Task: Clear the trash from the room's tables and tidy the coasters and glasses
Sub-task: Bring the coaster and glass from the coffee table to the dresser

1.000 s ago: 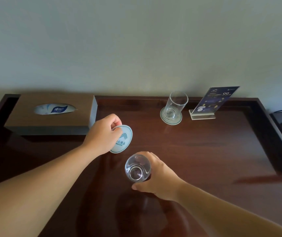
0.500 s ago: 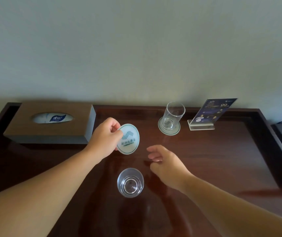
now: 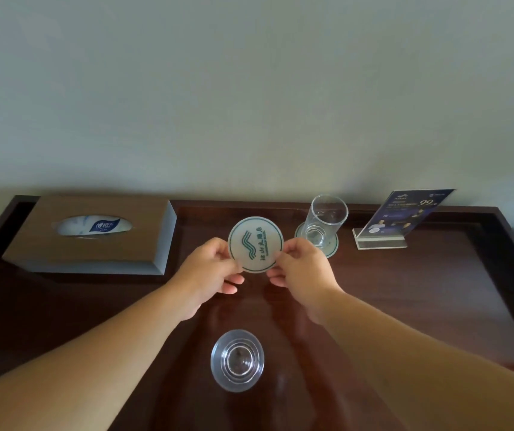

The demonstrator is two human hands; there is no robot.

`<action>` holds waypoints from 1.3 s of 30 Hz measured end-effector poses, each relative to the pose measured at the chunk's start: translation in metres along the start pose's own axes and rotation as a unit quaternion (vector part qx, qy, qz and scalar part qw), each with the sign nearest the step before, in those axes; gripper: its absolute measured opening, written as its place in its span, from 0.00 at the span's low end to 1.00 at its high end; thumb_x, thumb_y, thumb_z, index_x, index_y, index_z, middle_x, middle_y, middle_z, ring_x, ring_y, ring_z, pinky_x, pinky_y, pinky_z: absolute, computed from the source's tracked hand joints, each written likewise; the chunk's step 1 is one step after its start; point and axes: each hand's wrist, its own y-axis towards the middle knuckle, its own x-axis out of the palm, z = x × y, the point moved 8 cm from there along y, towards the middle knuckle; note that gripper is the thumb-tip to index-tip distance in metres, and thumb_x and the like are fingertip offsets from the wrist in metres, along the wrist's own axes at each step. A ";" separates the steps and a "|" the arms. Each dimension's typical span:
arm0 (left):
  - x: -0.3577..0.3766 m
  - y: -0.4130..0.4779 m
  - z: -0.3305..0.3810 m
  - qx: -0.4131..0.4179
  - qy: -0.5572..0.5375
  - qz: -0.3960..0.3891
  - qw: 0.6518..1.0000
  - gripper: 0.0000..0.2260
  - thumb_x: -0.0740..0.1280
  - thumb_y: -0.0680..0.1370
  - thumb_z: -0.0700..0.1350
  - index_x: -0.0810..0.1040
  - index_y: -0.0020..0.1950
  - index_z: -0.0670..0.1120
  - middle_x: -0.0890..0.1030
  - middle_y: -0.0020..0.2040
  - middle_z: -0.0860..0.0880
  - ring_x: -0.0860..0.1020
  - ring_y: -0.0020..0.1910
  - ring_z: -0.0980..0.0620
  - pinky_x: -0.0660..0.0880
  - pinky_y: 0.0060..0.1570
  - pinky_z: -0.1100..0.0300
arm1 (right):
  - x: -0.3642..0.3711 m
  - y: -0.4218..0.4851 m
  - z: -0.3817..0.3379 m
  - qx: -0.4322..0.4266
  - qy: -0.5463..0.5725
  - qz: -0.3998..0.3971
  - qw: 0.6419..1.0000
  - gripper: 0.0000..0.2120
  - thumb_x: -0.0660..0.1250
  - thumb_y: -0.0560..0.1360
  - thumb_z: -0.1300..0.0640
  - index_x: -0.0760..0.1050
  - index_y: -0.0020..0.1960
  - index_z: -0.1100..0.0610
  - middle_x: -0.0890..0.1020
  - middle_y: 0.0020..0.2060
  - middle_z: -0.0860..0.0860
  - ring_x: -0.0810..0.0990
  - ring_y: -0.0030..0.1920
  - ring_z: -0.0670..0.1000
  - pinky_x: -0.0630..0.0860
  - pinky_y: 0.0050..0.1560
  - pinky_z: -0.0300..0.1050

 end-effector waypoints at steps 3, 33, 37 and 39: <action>-0.014 0.009 0.001 0.014 0.007 0.044 0.999 0.05 0.67 0.75 0.39 0.77 0.50 0.46 0.84 0.44 0.45 0.82 0.36 0.52 0.78 0.35 0.56 | -0.002 0.010 -0.007 -0.025 -0.075 -0.012 0.997 0.06 0.62 0.78 0.62 0.74 0.46 0.54 0.82 0.40 0.54 0.82 0.34 0.48 0.82 0.38 0.45; -0.009 0.070 0.054 0.187 0.261 0.038 0.946 0.04 0.68 0.76 0.50 0.77 0.49 0.59 0.78 0.40 0.57 0.75 0.37 0.63 0.72 0.37 0.62 | 0.010 0.056 -0.025 -0.101 -0.193 -0.019 0.976 0.06 0.66 0.76 0.55 0.75 0.40 0.48 0.78 0.31 0.45 0.78 0.34 0.48 0.79 0.36 0.48; -0.026 0.069 0.032 0.123 0.187 0.081 0.971 0.06 0.67 0.76 0.49 0.76 0.52 0.56 0.80 0.39 0.53 0.77 0.31 0.59 0.73 0.30 0.63 | 0.006 0.056 -0.014 -0.037 -0.054 0.000 0.998 0.04 0.65 0.77 0.58 0.76 0.44 0.53 0.79 0.35 0.50 0.77 0.29 0.43 0.76 0.31 0.39; -0.025 0.068 0.021 0.092 0.155 0.081 0.980 0.06 0.68 0.75 0.47 0.76 0.51 0.54 0.81 0.39 0.50 0.78 0.29 0.58 0.71 0.25 0.65 | 0.006 0.056 -0.011 -0.016 -0.023 0.006 1.000 0.03 0.65 0.78 0.58 0.75 0.45 0.54 0.79 0.35 0.51 0.77 0.29 0.43 0.76 0.31 0.37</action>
